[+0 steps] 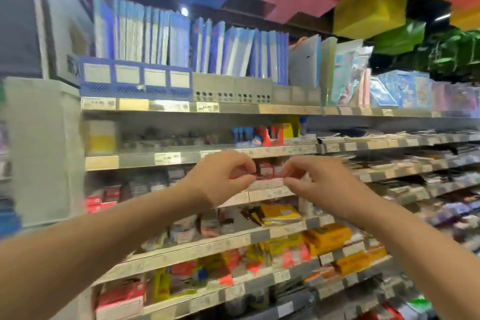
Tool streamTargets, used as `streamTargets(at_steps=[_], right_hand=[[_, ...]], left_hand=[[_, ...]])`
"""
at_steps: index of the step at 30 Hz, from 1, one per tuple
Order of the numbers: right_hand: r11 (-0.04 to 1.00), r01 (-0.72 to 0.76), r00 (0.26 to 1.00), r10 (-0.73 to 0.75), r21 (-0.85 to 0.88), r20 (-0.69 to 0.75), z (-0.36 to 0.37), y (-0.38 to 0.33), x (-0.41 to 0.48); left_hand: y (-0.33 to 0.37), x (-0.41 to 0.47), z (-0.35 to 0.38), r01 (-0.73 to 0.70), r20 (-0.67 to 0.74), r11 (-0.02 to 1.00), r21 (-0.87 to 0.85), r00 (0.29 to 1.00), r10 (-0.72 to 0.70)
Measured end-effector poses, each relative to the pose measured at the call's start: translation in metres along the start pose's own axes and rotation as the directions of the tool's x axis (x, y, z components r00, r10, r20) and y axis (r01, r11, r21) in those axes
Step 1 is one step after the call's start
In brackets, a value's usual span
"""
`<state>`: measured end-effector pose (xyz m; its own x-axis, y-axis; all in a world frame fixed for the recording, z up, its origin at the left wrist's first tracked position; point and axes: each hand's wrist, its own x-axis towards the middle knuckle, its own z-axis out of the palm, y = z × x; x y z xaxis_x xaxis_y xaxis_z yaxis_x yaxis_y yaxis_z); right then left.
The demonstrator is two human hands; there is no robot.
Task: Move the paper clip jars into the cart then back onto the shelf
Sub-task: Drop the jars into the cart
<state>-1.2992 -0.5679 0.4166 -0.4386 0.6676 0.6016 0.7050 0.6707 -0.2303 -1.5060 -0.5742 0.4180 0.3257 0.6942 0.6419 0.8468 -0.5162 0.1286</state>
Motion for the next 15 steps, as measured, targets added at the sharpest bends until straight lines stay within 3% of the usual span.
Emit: streamTargets(at_steps=[7,15], right_hand=[[0.982,0.167,0.985,-0.171,0.085,0.035,0.087,0.006,0.116],[0.936,0.339,0.936,-0.345,0.096,0.064,0.151,0.051,0.271]], left_hand=[[-0.116,0.014,-0.011,0.103,-0.038,0.984,0.147,0.994,-0.099],[-0.231,0.088,-0.001,0.238,-0.125,0.933,0.269,0.969,-0.211]])
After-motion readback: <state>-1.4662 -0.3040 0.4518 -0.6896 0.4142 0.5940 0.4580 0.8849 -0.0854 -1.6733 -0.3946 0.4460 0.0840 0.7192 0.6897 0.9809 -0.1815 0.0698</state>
